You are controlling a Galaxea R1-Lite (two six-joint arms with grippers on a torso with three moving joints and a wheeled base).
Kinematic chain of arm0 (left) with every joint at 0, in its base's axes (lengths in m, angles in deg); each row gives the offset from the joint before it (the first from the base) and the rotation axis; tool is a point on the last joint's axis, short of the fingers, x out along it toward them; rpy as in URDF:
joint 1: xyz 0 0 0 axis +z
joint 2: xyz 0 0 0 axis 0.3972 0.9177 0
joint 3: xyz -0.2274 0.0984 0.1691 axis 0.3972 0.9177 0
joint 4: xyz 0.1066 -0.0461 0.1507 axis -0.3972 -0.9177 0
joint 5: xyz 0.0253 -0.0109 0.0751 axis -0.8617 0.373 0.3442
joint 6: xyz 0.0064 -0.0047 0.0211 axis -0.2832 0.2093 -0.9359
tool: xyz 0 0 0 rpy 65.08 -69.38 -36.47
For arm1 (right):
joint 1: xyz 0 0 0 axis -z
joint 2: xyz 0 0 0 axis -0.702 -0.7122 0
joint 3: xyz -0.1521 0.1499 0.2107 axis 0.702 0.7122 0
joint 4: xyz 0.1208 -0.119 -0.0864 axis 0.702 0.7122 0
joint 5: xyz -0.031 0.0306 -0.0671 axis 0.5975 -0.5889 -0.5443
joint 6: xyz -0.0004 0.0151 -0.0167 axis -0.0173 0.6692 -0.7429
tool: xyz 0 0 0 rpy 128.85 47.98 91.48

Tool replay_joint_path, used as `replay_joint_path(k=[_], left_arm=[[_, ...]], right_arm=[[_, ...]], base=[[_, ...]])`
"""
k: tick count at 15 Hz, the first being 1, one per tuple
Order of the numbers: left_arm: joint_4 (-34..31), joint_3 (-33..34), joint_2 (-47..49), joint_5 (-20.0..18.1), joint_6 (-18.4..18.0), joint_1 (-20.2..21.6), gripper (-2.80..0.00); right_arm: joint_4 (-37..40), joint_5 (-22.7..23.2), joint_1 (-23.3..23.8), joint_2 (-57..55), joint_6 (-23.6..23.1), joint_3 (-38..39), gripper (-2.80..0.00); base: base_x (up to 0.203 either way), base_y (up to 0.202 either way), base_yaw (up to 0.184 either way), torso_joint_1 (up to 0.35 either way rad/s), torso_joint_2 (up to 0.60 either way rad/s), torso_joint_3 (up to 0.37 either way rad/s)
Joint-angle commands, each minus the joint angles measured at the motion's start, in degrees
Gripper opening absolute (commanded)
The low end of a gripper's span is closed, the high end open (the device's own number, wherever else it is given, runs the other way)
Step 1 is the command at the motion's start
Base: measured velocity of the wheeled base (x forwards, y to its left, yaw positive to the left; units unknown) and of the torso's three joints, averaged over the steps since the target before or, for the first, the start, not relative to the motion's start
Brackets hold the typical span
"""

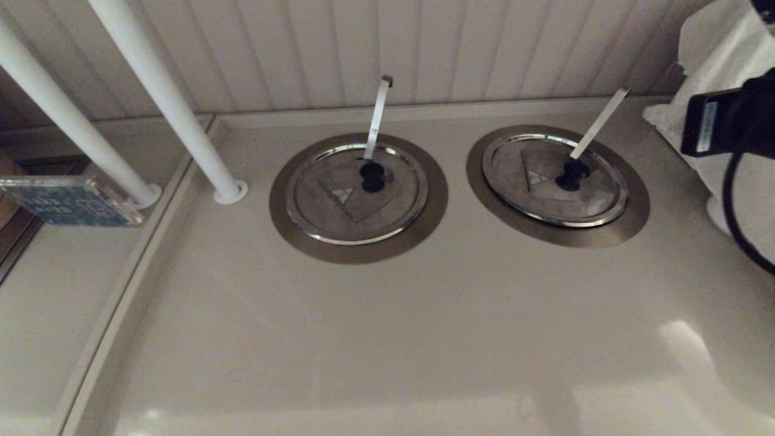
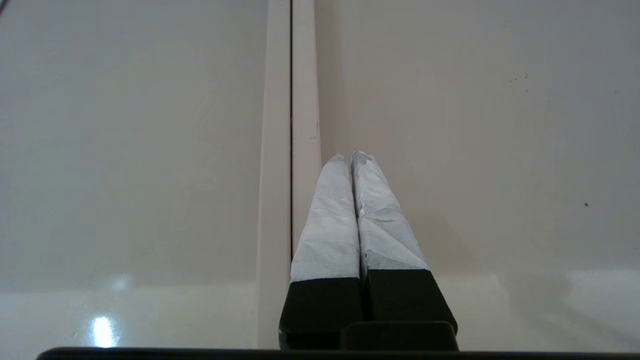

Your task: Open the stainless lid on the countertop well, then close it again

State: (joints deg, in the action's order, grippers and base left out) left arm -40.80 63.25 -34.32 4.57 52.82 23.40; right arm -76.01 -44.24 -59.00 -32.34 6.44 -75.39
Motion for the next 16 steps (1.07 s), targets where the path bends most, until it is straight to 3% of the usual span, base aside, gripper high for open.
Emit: replay_joint_path(k=[1, 5, 9, 12, 16], left_arm=[[0.01, 0.00, 0.00, 0.00, -0.03, 0.00, -2.80], [-0.05, 0.00, 0.00, 0.00, 0.01, 0.00, -2.80], [-0.01, 0.00, 0.00, 0.00, -0.04, 0.00, -2.80], [0.04, 0.00, 0.00, 0.00, 0.01, 0.00, -2.80], [-0.01, 0.00, 0.00, 0.00, 0.01, 0.00, -2.80]], right_arm=[[12.99, 0.25, -1.02, 12.60, 1.85, 1.14, -2.80], [24.40, -3.13, 0.86, 29.57, 4.66, 9.66, -2.80], [31.38, -5.60, 14.76, 46.38, 3.70, 14.97, -2.80], [32.83, -1.69, 16.54, 58.92, 1.50, 20.13, -2.80], [32.59, 4.76, 15.01, 75.15, 0.07, 34.84, -2.80]], base=[[0.000, 0.000, 0.000, 0.000, 0.00, 0.000], [0.000, 0.000, 0.000, 0.000, 0.00, 0.000], [0.000, 0.000, 0.000, 0.000, 0.00, 0.000], [0.000, 0.000, 0.000, 0.000, 0.00, 0.000], [0.000, 0.000, 0.000, 0.000, 0.00, 0.000]])
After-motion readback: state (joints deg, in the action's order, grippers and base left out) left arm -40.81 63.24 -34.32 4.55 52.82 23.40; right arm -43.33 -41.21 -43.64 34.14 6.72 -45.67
